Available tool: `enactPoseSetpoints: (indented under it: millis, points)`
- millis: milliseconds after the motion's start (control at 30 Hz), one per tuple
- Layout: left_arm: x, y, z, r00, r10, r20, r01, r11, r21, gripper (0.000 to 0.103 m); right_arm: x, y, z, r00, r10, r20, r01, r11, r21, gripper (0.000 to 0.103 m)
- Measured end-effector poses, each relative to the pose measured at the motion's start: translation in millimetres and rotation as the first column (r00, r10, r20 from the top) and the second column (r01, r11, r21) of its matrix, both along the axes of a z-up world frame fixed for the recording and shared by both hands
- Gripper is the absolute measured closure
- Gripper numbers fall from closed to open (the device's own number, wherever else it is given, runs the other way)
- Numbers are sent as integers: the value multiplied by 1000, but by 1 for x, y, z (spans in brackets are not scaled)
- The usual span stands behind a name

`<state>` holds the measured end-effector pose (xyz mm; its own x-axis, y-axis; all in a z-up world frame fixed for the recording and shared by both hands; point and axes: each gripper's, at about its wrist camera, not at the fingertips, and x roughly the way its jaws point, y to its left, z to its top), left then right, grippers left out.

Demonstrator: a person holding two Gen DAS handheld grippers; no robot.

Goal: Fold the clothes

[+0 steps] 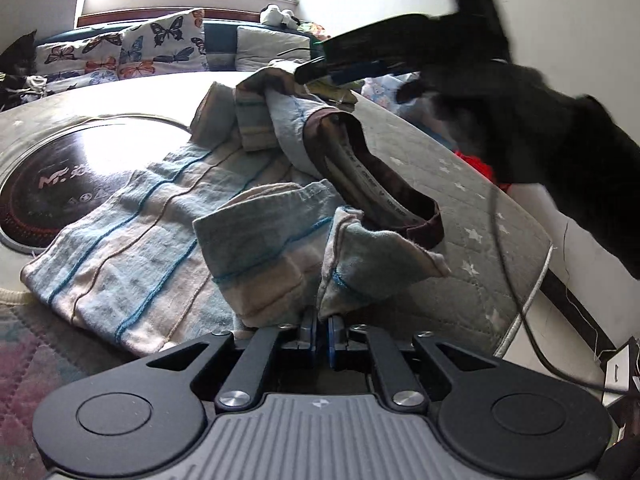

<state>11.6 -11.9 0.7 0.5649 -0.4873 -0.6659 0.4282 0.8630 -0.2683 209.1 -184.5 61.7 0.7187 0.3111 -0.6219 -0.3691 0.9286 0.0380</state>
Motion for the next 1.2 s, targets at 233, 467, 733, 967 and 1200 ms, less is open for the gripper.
enactPoseSetpoints:
  millis: [233, 467, 733, 967, 1200]
  points:
    - [3, 19, 7, 998, 67, 6, -67, 998, -21, 98, 43, 15, -21, 998, -43, -52, 45, 998, 42, 99]
    - [29, 59, 23, 973, 226, 37, -224, 972, -65, 99, 59, 28, 34, 996, -55, 66, 49, 995, 92, 100]
    - [63, 132, 108, 860, 456, 227, -428, 889, -164, 99, 47, 22, 144, 944, -94, 316, 11, 967, 254, 100]
    - [15, 134, 123, 874, 403, 272, -369, 914, -169, 99, -34, -29, 156, 912, -105, 398, -11, 961, 277, 100]
    - [-53, 87, 64, 976, 195, 94, -185, 977, -110, 99, -98, -97, 63, 966, -200, 162, 179, 974, 136, 98]
